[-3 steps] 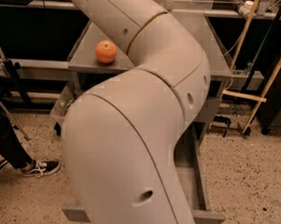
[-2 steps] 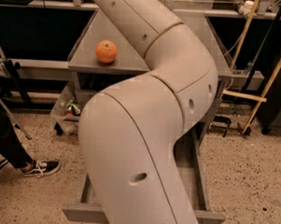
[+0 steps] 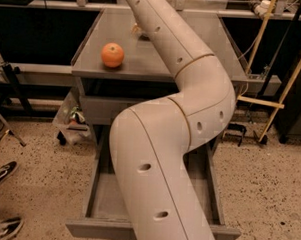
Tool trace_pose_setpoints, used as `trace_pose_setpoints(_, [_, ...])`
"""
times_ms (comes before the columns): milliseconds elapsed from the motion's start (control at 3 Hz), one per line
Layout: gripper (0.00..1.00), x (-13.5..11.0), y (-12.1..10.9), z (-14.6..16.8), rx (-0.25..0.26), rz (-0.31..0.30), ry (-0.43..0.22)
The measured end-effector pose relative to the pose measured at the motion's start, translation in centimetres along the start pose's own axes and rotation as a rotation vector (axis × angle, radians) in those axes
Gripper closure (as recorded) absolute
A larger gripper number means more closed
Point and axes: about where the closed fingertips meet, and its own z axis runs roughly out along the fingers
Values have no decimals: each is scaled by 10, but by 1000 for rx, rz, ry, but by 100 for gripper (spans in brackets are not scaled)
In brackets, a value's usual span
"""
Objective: Pick orange from middle drawer and place on counter
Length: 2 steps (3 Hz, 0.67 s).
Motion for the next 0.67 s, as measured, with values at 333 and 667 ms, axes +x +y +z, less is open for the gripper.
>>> trace_pose_setpoints(333, [0,4,-5,4,20,0,15])
trace_pose_setpoints(667, [0,-3,25,31,86,-32,-116])
